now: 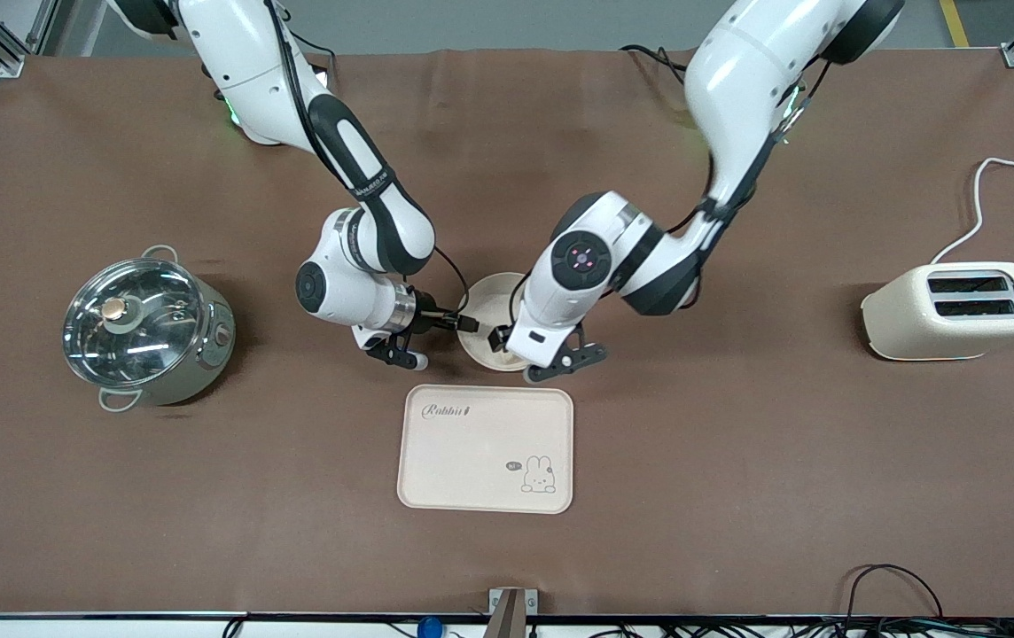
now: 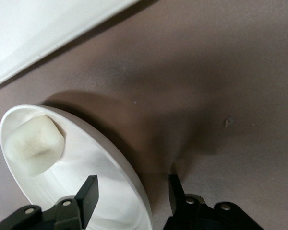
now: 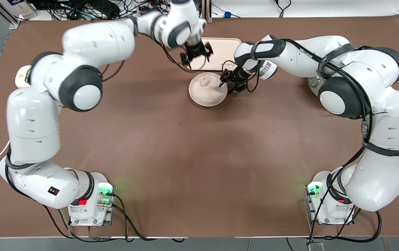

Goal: Place bun in plate and plate on tray
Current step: 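Release the bun onto the plate while the right gripper grasps the rim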

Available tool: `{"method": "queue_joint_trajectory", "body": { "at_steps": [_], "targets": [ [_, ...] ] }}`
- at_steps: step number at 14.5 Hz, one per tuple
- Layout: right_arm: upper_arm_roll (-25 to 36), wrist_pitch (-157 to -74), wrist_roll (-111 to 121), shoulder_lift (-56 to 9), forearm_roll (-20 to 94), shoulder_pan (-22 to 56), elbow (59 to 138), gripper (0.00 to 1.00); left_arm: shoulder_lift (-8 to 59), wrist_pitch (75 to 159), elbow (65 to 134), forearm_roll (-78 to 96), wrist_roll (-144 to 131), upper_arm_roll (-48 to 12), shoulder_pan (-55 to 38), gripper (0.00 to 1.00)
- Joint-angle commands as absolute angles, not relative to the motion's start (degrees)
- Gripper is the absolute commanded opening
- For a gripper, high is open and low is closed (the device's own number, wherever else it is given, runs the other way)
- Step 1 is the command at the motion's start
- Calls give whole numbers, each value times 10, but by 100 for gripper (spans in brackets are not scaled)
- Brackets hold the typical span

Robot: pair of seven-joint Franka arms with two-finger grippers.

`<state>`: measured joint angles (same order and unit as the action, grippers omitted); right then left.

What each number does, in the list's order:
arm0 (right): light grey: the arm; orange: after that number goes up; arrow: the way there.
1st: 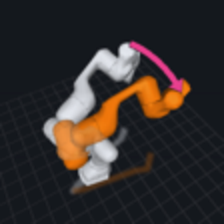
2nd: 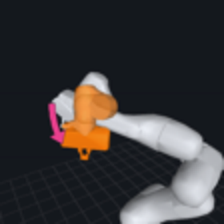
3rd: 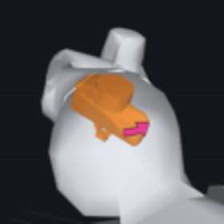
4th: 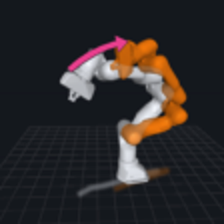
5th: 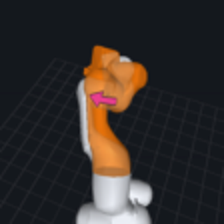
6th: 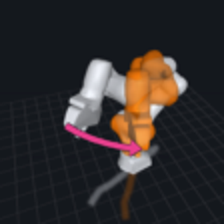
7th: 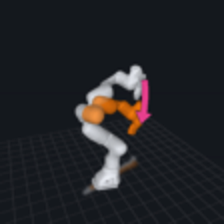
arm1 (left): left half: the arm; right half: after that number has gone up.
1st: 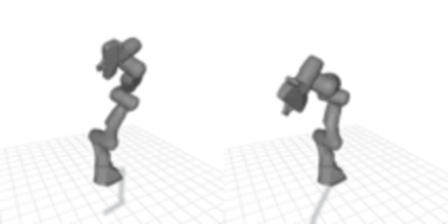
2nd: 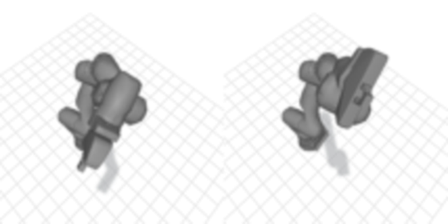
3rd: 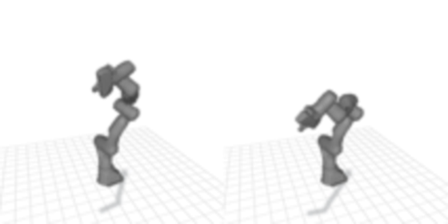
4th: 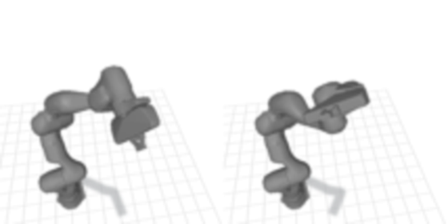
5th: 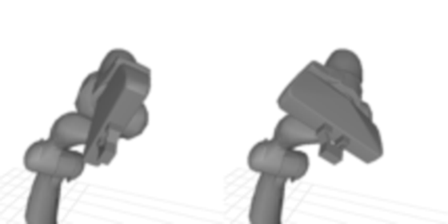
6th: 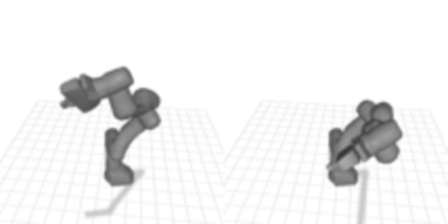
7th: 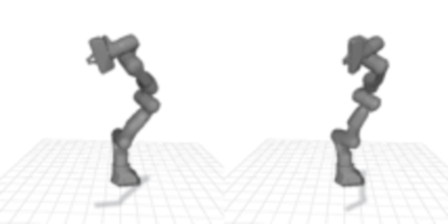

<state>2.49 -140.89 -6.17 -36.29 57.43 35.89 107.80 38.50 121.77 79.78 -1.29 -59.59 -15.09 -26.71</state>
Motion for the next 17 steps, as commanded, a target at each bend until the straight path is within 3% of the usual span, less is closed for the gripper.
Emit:
{"method": "queue_joint_trajectory", "body": {
  "at_steps": [1, 2, 3, 6, 13, 16, 17],
  "targets": [
    [26, -1407, -57, -359, 590, 369, 1080, 29, 284, 1153, 820, -28, -603, -146, -214, 100],
    [26, -1407, -57, -358, 590, 372, 1080, 10, 256, 1136, 820, -34, -600, -144, -186, 100],
    [26, -1407, -56, -358, 589, 372, 1080, 1, 233, 1113, 821, -59, -588, -145, -165, 100],
    [28, -1398, -26, -350, 588, 361, 1082, 0, 169, 1037, 820, -146, -493, -145, -130, 100],
    [32, -1267, 53, -268, 583, 291, 1090, 0, 80, 941, 822, -96, -275, -147, -30, 100],
    [32, -1267, 148, -276, 575, 252, 1073, 0, 44, 923, 843, -65, -170, -145, 11, 100],
    [32, -1269, 167, -307, 576, 246, 1047, 0, 24, 923, 864, -53, -152, -143, 14, 100]
  ]
}}
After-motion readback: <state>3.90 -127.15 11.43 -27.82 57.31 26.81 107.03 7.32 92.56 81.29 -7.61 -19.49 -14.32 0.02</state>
